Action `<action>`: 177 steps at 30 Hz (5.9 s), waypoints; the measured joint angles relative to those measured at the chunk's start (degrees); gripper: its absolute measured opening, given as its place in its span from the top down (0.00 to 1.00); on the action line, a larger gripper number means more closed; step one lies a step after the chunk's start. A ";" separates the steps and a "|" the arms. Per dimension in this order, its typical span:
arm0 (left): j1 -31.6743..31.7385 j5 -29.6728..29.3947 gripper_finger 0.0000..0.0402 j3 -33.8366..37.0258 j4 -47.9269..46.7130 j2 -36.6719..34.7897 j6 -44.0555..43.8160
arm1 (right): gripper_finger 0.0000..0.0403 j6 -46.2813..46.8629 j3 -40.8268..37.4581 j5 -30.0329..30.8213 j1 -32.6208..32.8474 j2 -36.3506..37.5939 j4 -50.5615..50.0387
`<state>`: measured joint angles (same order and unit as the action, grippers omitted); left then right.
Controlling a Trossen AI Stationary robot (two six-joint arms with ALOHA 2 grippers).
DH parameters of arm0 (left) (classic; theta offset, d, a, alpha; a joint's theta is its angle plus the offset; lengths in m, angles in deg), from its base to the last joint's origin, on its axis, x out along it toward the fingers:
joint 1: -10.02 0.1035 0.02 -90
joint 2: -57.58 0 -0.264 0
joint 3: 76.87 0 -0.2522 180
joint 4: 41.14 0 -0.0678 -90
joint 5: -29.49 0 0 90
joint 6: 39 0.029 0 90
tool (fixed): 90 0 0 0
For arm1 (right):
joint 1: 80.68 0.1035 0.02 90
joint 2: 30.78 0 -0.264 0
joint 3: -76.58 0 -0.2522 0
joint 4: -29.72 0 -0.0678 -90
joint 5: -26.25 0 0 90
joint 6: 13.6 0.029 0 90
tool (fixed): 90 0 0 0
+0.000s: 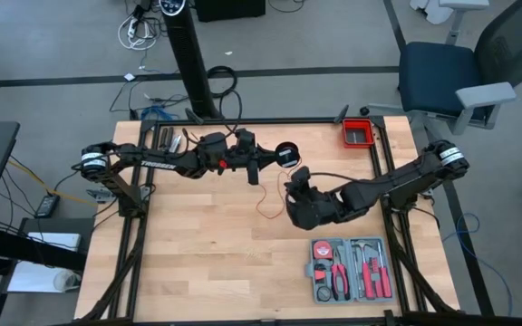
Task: Coil cords
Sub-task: Coil the wire
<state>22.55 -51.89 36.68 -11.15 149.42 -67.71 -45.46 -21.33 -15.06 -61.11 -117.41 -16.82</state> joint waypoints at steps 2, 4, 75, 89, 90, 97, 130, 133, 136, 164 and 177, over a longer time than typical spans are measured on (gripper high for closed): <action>0.00 0.01 0.99 -0.01 0.00 0.00 -0.25 | 0.77 -5.93 0.01 -0.40 0.28 0.00 -1.07; 0.00 0.03 0.99 -0.01 0.00 0.00 -0.71 | 0.75 -12.35 0.01 -1.04 0.38 -0.45 -1.55; 0.00 0.26 0.99 0.00 -3.42 0.00 7.67 | 0.72 24.98 2.06 -35.74 -16.16 16.24 3.41; 0.00 0.24 0.99 0.01 -3.63 0.00 7.67 | 0.72 25.86 2.08 -38.47 -17.16 18.86 5.54; 0.00 0.24 0.99 0.01 -3.63 0.00 7.67 | 0.72 25.94 2.08 -38.45 -17.16 18.86 5.49; 0.00 0.27 0.99 0.01 -3.61 0.00 7.65 | 0.71 26.31 2.08 -38.45 -18.12 19.15 4.69; 1.02 4.55 0.99 0.01 -11.10 -0.02 30.08 | 0.71 18.66 -0.45 -58.92 -34.66 19.26 1.31; 0.90 4.76 0.99 0.01 -10.89 -0.02 30.36 | 0.71 17.81 -0.54 -58.97 -34.62 18.00 2.21; 0.92 5.14 0.99 0.01 -10.90 -0.02 30.62 | 0.71 17.73 -0.54 -59.33 -34.62 17.43 3.79; 0.46 4.92 0.99 0.01 -6.82 -0.02 29.88 | 0.72 19.19 -0.56 -61.92 -34.29 14.56 6.55; 0.39 2.52 0.99 0.05 -5.81 -0.02 28.09 | 0.72 19.26 -0.56 -61.71 -33.61 14.53 6.58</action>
<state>22.95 -49.37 36.73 -16.97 149.39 -39.62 -26.20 -21.89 -76.78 -94.73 -102.88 -10.24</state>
